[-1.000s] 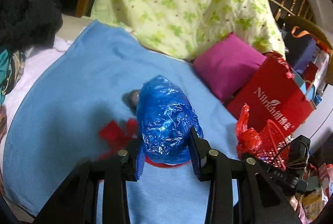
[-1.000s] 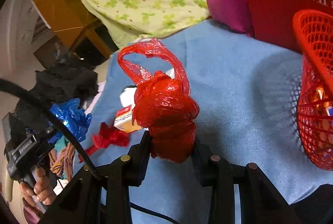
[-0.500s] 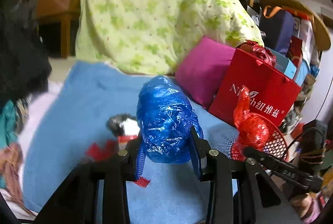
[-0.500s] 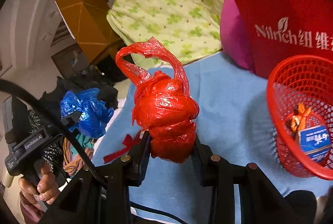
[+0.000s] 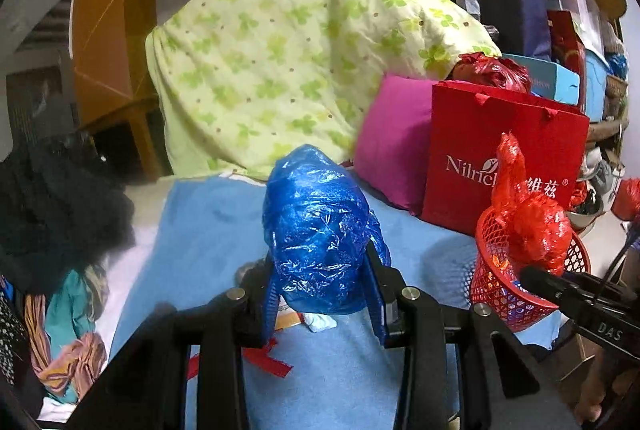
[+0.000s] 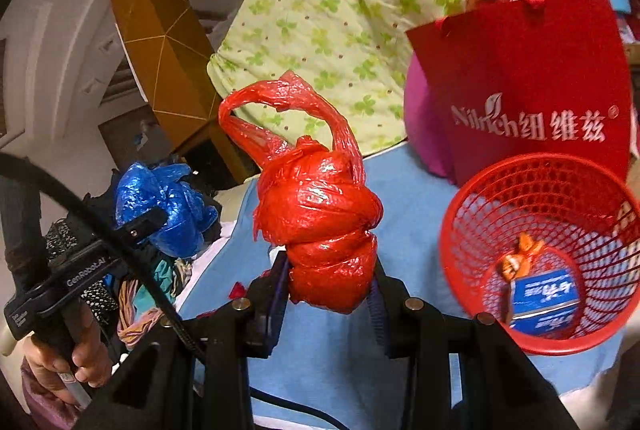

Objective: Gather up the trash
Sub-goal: 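Carry the blue bag in the left tool and red bag in the right tool over the basket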

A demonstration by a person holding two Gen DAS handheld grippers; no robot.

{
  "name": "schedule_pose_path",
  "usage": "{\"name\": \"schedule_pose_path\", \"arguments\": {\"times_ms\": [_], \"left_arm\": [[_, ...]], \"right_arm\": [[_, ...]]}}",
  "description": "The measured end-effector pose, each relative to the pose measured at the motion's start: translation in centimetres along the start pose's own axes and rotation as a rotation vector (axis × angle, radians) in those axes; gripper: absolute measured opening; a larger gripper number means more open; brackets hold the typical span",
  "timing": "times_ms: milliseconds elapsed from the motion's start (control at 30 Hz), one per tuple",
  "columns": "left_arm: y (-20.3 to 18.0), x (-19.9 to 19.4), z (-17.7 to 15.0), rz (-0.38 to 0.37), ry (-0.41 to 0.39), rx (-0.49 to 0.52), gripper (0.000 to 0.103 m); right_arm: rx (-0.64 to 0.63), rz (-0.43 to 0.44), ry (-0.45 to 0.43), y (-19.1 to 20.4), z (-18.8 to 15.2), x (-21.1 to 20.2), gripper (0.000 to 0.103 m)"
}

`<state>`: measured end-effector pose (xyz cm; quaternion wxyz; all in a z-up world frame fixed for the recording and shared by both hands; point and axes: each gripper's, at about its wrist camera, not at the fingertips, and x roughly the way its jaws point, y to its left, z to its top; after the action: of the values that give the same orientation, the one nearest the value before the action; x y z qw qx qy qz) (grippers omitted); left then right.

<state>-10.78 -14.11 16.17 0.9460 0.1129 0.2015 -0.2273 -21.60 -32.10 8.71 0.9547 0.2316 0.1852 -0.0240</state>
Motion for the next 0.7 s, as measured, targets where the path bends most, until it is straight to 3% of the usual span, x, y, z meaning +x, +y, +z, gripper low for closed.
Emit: {"name": "schedule_pose_path", "arguments": {"times_ms": [700], "left_arm": [[-7.3,1.1,1.9,0.008,0.007,0.104,0.039]], "right_arm": [[0.046,-0.044,-0.082,-4.4,0.8,-4.1,0.039]]}}
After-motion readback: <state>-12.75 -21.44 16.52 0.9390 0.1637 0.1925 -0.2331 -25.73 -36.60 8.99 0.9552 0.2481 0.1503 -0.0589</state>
